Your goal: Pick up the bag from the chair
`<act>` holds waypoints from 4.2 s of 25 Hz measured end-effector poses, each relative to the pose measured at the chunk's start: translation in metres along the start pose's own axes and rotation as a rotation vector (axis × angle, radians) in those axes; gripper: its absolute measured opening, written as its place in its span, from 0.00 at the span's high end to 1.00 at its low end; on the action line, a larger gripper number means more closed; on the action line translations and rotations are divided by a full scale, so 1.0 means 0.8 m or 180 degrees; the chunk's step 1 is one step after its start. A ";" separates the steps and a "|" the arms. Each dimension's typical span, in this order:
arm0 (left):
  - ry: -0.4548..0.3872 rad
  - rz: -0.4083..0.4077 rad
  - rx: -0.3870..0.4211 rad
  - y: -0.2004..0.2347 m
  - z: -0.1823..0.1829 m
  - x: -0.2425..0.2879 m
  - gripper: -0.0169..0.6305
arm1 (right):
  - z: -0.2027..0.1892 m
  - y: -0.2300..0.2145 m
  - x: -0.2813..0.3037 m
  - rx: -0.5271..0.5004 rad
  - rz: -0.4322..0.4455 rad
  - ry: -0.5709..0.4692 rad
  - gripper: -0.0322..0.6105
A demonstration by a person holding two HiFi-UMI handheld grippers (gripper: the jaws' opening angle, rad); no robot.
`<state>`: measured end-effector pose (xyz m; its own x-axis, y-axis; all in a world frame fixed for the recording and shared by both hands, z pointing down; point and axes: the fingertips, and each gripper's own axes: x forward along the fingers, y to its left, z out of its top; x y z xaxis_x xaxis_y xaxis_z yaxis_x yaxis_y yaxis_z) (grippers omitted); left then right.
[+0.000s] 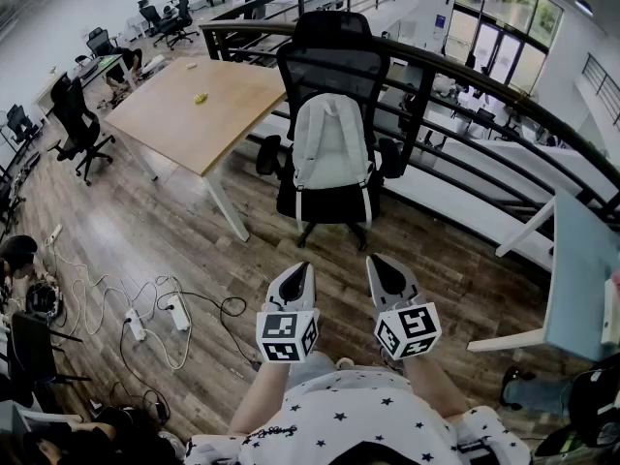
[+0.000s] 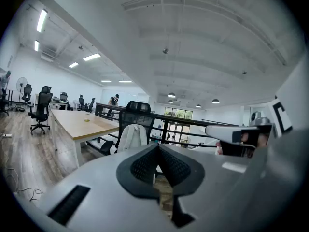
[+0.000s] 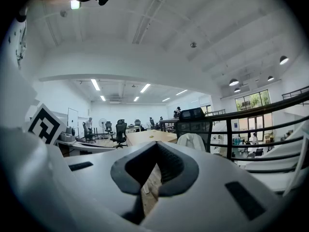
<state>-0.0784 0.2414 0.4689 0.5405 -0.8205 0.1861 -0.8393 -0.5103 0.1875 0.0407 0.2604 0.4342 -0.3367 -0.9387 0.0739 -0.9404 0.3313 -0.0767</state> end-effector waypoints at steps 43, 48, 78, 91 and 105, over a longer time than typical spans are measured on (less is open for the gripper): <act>0.0077 -0.0240 0.0032 0.116 0.074 0.245 0.96 | 0.055 -0.105 0.246 -0.0007 0.0053 -0.0053 0.96; 0.0049 -0.0359 0.0090 0.164 0.104 0.304 0.96 | 0.067 -0.114 0.325 -0.0041 -0.0023 -0.0097 0.96; 0.0179 -0.0199 -0.0051 0.284 0.139 0.561 0.96 | 0.060 -0.279 0.580 -0.0144 -0.0066 0.0019 0.96; 0.0153 0.0046 -0.0193 0.305 0.167 0.690 0.96 | 0.034 -0.382 0.701 -0.0367 0.0183 0.0232 0.96; 0.0375 0.0302 -0.0279 0.325 0.135 0.745 0.96 | -0.114 -0.443 0.765 -0.0554 0.0266 0.0780 0.75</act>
<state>0.0192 -0.4080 0.5242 0.4666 -0.8254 0.3177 -0.8813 -0.4034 0.2461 0.1634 -0.4230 0.5971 -0.3946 -0.8637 0.3135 -0.8959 0.4374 0.0773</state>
